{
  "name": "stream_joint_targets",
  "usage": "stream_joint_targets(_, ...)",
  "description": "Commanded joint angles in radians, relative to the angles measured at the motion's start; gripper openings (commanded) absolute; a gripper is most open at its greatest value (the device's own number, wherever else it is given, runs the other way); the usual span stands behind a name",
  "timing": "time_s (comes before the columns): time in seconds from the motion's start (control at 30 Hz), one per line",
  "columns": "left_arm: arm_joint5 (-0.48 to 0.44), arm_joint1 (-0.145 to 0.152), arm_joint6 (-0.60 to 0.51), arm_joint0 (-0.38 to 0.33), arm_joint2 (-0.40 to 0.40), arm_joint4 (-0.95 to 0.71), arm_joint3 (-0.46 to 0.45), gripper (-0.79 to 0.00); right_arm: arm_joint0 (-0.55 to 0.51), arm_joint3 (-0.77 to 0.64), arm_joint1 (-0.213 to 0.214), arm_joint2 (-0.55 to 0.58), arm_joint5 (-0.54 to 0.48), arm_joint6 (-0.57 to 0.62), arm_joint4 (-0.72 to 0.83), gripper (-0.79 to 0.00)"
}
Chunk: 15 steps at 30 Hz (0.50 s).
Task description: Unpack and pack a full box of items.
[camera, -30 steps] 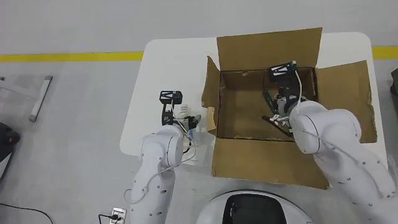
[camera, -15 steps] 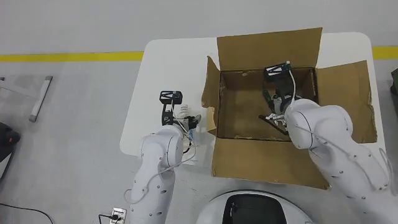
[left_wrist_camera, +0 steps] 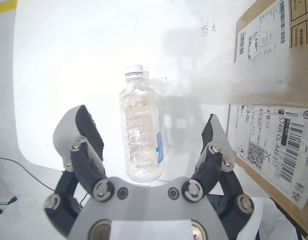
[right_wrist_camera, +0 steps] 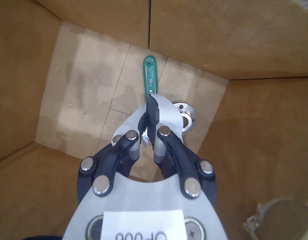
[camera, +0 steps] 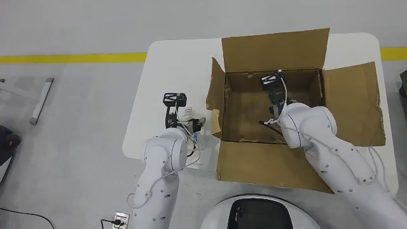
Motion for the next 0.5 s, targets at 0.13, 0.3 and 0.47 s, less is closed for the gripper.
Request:
stream_joint_targets(0.13, 0.000, 0.000, 0.000, 0.000, 0.000, 0.000, 0.000, 0.000, 0.033, 0.056, -0.016, -0.030, 0.029, 0.023, -0.048, -0.483)
stream_joint_targets(0.3, 0.000, 0.000, 0.000, 0.000, 0.000, 0.000, 0.000, 0.000, 0.027, 0.058, -0.022, -0.024, 0.027, 0.045, -0.080, -0.446)
stream_joint_targets(0.47, 0.000, 0.000, 0.000, 0.000, 0.000, 0.000, 0.000, 0.000, 0.023, 0.085, -0.029, -0.010, 0.030, 0.044, -0.087, -0.462)
